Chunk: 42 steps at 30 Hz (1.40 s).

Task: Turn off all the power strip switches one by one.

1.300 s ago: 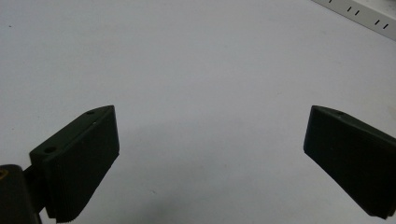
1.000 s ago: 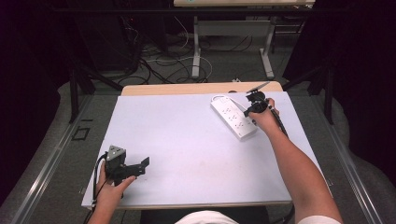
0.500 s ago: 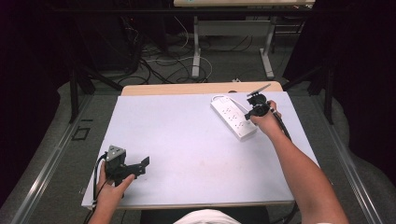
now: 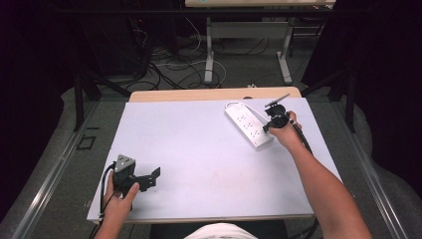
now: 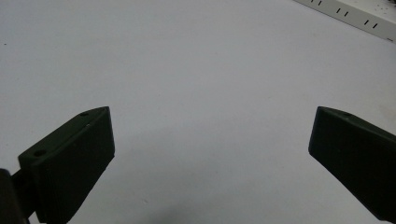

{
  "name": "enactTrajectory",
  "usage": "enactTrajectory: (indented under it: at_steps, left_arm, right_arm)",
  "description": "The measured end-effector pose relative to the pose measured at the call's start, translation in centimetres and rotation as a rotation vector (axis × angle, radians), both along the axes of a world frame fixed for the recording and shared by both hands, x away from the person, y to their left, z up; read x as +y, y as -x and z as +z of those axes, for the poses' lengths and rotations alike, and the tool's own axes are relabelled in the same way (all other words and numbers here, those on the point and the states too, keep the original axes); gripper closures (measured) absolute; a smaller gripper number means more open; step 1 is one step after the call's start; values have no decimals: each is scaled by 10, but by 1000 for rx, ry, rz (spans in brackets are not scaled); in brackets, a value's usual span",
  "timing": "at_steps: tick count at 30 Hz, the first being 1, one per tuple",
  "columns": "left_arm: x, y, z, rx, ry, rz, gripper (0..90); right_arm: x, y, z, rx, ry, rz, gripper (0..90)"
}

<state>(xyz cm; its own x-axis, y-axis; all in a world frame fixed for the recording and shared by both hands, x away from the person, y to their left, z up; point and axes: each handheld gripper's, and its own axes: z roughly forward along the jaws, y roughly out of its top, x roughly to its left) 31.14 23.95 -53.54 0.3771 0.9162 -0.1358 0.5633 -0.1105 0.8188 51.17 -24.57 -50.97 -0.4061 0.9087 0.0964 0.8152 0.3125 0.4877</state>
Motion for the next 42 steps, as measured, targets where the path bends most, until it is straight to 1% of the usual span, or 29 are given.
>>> enactTrajectory:
  at_steps: [1,2,3,4,11,12,13,14,15,16,17,18,19,21,22,23,24,25,26,29,31,32,33,35,36,37,42]
  left_arm:
    - [0,0,0,2,-1,-1,2]
    - [0,0,0,6,-2,-2,2]
    - [0,0,0,10,-1,-2,2]
    - [0,0,0,10,-2,-2,2]
    - [0,-1,-1,8,-5,-3,2]
    - [0,-1,-1,9,-5,-3,2]
    - [0,-1,-1,9,-5,-4,2]
    - [-1,-1,-1,8,-7,-4,2]
    - [-1,-1,-1,6,-6,-3,2]
    - [-1,-1,-1,6,-6,-3,2]
    - [-1,-1,-1,5,-5,-2,2]
    - [-1,-1,-1,7,-7,-3,2]
    - [0,-1,-1,7,-7,-3,2]
    - [0,-1,0,9,-9,-4,2]
    - [1,-1,0,9,-8,-4,2]
    - [1,-1,-1,9,-8,-4,2]
    - [1,-1,-1,7,-7,-3,2]
    - [1,-1,-1,7,-7,-4,2]
    - [1,-1,-1,7,-6,-4,2]
    - [0,0,-1,10,-4,-6,2]
    - [1,-1,-1,8,-4,-6,2]
    - [1,-1,-1,8,-5,-6,2]
    - [1,-1,-1,9,-3,-4,2]
    - [1,-1,-1,10,-5,-5,2]
    - [1,-1,-1,10,-5,-6,2]
    - [1,-1,-1,10,-3,-6,2]
    - [0,-1,-1,13,-3,-6,2]
  right_arm:
    - [-2,0,-1,-13,-10,4,900]
    - [-2,0,-1,-11,-16,-11,900]
    - [-3,0,-1,-7,-7,-16,900]
    - [-4,-1,-1,-15,-10,-16,900]
    - [-5,-2,-2,-28,-15,-16,900]
    - [-6,-3,-2,-33,-27,-10,900]
    - [-5,-2,-1,-12,-22,-15,900]
    - [-6,-2,0,-10,-17,-13,900]
    - [-6,-2,-1,-16,-24,-14,900]
    - [-6,-2,-2,-32,-29,-17,900]
    - [-6,-2,-2,-34,-28,-19,900]
    - [-6,-3,-3,-29,-51,-33,900]
    - [-6,-3,-3,-29,-51,-33,900]
    - [-4,-4,-3,-12,-62,-33,900]
    - [-2,-4,-3,-22,-58,-27,900]
    - [-1,-4,-3,-16,-53,-22,900]
    - [1,-5,-4,-35,-52,-17,900]
    - [1,-5,-4,-23,-45,-21,900]
    - [2,-5,-4,-16,-53,-28,900]
    - [2,-6,-4,-17,-71,-40,900]
    - [1,-6,-4,-12,-65,-36,900]
    - [0,-6,-4,-6,-69,-31,900]
    - [0,-6,-3,7,-59,-33,900]
    - [-1,-6,-3,2,-61,-34,900]
    - [0,-7,-4,-7,-75,-43,900]
    - [-1,-7,-4,-7,-77,-43,900]
    - [-1,-7,-4,-11,-75,-39,900]
